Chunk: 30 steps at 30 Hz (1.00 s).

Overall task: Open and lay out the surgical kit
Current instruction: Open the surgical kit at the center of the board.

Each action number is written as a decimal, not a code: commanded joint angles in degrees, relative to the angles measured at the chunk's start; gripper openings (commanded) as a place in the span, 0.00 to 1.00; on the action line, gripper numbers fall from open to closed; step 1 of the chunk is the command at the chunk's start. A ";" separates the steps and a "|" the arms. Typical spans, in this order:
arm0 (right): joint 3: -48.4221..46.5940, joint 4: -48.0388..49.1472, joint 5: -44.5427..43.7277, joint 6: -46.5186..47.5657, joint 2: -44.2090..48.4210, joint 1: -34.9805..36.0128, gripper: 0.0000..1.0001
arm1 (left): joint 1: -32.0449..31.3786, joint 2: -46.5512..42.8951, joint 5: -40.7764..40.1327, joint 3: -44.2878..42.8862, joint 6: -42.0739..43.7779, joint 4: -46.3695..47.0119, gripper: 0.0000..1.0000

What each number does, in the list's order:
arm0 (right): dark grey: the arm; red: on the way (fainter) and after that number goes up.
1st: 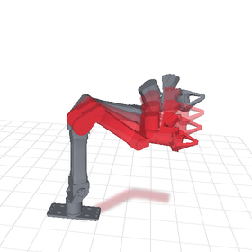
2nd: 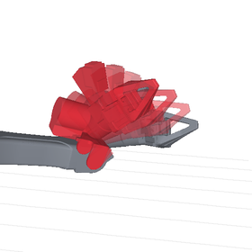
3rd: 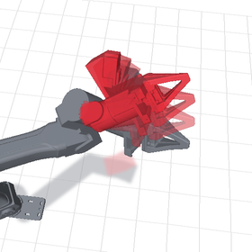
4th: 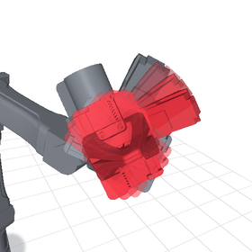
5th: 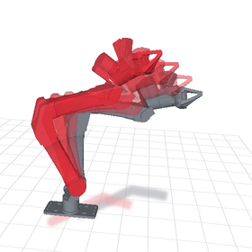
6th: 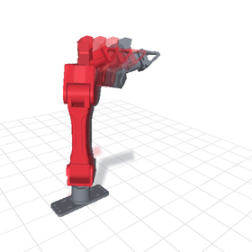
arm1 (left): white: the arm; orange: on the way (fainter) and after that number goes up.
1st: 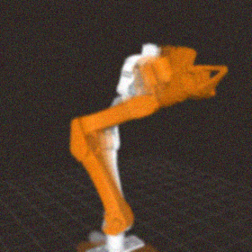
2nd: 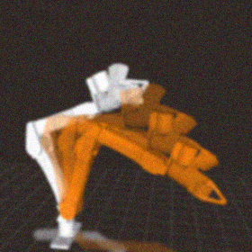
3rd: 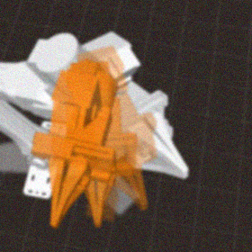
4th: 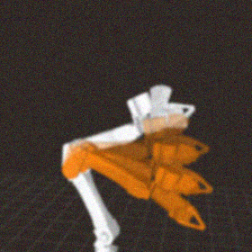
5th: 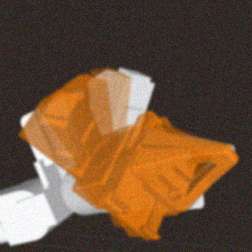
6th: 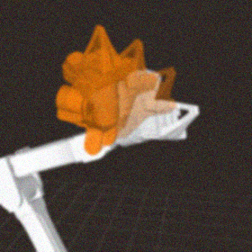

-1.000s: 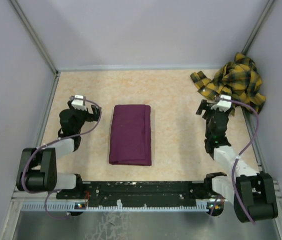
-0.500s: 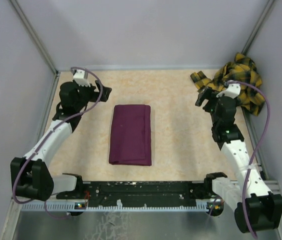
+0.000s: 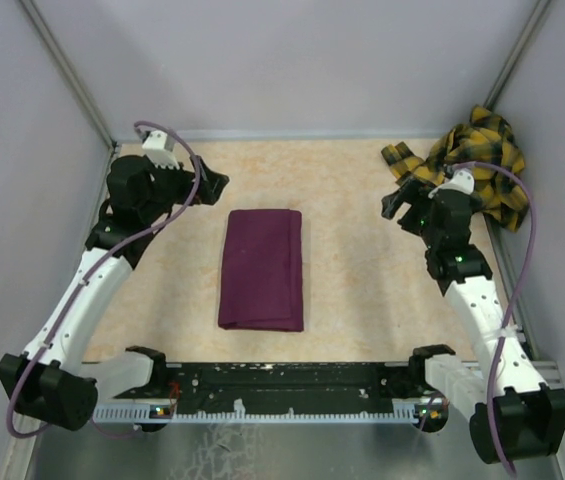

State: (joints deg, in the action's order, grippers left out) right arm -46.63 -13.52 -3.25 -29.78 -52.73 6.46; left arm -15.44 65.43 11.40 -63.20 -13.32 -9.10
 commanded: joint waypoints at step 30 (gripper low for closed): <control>3.06 -6.28 23.47 -2.48 -4.81 0.27 0.68 | -41.53 15.36 -34.79 -7.71 -23.30 -41.04 0.99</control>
State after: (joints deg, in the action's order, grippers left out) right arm -45.74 -19.99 18.11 -30.72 -60.25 6.48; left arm -52.56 80.01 -17.21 -70.43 -30.48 -42.54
